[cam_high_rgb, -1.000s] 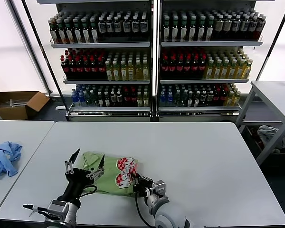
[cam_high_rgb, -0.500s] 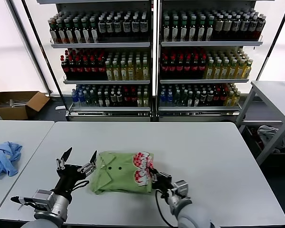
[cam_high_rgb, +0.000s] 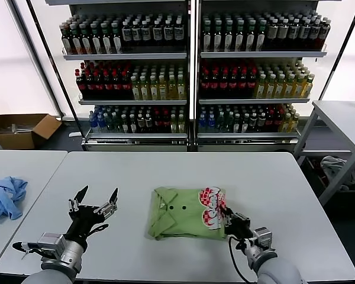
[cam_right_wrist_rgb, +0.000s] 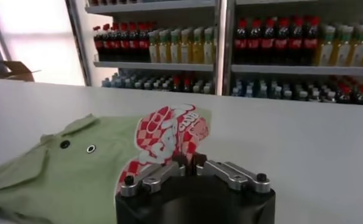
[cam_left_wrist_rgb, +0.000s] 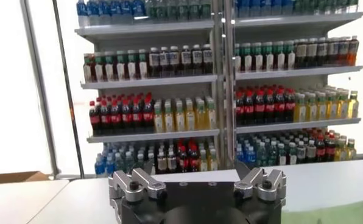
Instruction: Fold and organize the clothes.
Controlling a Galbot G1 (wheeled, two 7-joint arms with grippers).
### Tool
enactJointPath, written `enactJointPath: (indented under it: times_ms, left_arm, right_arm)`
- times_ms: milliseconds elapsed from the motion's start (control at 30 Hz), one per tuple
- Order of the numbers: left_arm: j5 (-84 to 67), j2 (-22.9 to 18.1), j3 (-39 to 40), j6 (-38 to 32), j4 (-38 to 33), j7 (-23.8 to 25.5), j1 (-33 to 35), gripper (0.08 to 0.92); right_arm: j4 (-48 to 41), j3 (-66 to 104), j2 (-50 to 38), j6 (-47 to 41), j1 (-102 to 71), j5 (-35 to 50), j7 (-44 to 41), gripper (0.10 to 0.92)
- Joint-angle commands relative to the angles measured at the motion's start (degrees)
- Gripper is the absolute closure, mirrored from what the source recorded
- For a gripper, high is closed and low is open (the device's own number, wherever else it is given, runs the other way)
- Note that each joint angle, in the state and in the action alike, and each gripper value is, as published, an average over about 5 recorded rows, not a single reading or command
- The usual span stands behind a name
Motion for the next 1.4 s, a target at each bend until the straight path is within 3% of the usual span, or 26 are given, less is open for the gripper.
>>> enactJointPath:
  times_ms: [33, 333, 700, 867, 1033, 1400]
  left_arm:
    - [-0.61, 0.35, -0.19, -0.03, 0.07, -0.08, -0.20, 0.177]
    - [0.16, 1.14, 0.64, -1.08, -1.13, 1.10, 0.88, 0.177]
    - [1.08, 4.75, 0.51, -14.82, 4.33, 0.76, 6.79, 0.177]
    - [2.47, 5.65, 1.04, -21.51, 6.01, -1.01, 10.73, 0.177]
    - [2.77, 5.62, 1.32, -24.35, 6.76, -1.83, 12.75, 0.177]
    - [3.54, 4.83, 0.99, -26.62, 7.12, -1.85, 15.50, 0.177]
  right_arm:
    - [2.11, 6.58, -2.07, -3.15, -2.57, -4.18, -0.53, 0.788]
    - [9.41, 15.51, -0.95, 1.22, -11.56, -10.96, 0.36, 0.528]
    - [16.19, 35.62, 2.81, 28.11, -43.73, -17.97, 9.28, 0.228]
    - [15.91, 36.29, 5.19, 39.48, -51.23, -20.37, 10.46, 0.204]
    - [12.66, 33.39, 5.64, 45.97, -51.62, -15.09, 9.47, 0.203]
    - [12.67, 34.39, 4.72, 43.74, -48.38, -8.67, 6.34, 0.203]
